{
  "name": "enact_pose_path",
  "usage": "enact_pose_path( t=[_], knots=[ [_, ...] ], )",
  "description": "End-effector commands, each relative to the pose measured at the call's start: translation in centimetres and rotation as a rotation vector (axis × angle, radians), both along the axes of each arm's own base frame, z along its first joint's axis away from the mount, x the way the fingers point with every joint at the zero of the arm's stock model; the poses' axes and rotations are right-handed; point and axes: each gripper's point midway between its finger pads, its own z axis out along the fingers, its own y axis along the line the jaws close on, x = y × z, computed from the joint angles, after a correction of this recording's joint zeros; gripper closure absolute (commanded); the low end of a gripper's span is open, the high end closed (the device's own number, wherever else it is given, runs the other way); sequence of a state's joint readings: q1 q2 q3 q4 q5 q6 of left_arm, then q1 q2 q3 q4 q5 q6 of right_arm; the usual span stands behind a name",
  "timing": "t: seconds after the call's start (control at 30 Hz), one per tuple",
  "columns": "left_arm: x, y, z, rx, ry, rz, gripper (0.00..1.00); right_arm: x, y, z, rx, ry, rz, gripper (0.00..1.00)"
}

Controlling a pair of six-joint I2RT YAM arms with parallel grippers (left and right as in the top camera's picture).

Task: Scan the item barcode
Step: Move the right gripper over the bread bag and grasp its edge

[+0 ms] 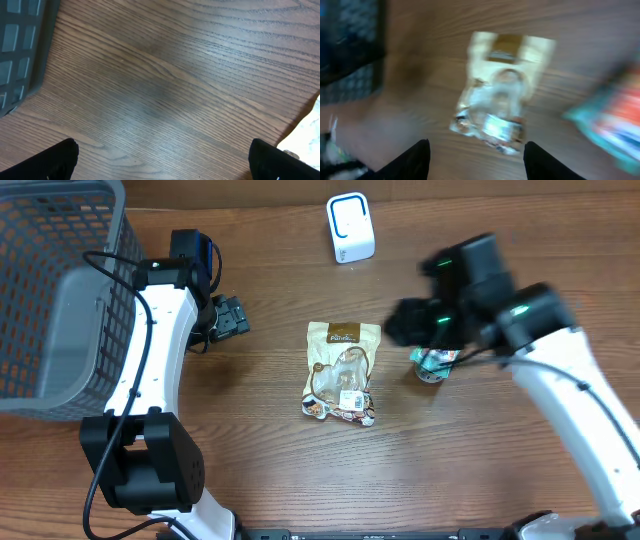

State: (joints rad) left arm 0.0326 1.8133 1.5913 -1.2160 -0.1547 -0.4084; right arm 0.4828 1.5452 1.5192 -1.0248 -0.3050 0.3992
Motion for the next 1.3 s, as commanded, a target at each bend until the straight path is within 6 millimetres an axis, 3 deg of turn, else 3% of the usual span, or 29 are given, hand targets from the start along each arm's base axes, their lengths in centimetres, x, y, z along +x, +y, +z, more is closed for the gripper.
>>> enact_pose_path(
  t=[0.0,0.2,0.4,0.6,0.73,0.97,1.27],
  knots=[
    [0.3,0.2,0.3,0.012,-0.007,-0.018,0.0,-1.3,4.0,-0.4,-0.028,-0.061,0.071,0.39],
    [0.3,0.2,0.3,0.012,-0.007,-0.018,0.0,-2.0,8.6,-1.9,-0.102,-0.167,0.112,0.39],
    [0.3,0.2,0.3,0.012,-0.007,-0.018,0.0,-1.6,9.9,-4.9,-0.145,-0.137,0.13,0.36],
    [0.3,0.2,0.3,0.012,-0.007,-0.018,0.0,0.0,8.8,-9.5,-0.246,-0.069,0.092,0.29],
    [0.3,0.2,0.3,0.012,-0.007,-0.018,0.0,1.1,6.3,-12.1,-0.325,-0.004,0.043,0.28],
    [0.3,0.2,0.3,0.012,-0.007,-0.018,0.0,2.0,2.9,-13.0,-0.367,0.064,-0.021,0.28],
    [0.4,0.2,0.3,0.012,-0.008,-0.018,0.0,1.4,3.4,-14.6,-0.345,0.074,-0.004,0.3]
  ],
)
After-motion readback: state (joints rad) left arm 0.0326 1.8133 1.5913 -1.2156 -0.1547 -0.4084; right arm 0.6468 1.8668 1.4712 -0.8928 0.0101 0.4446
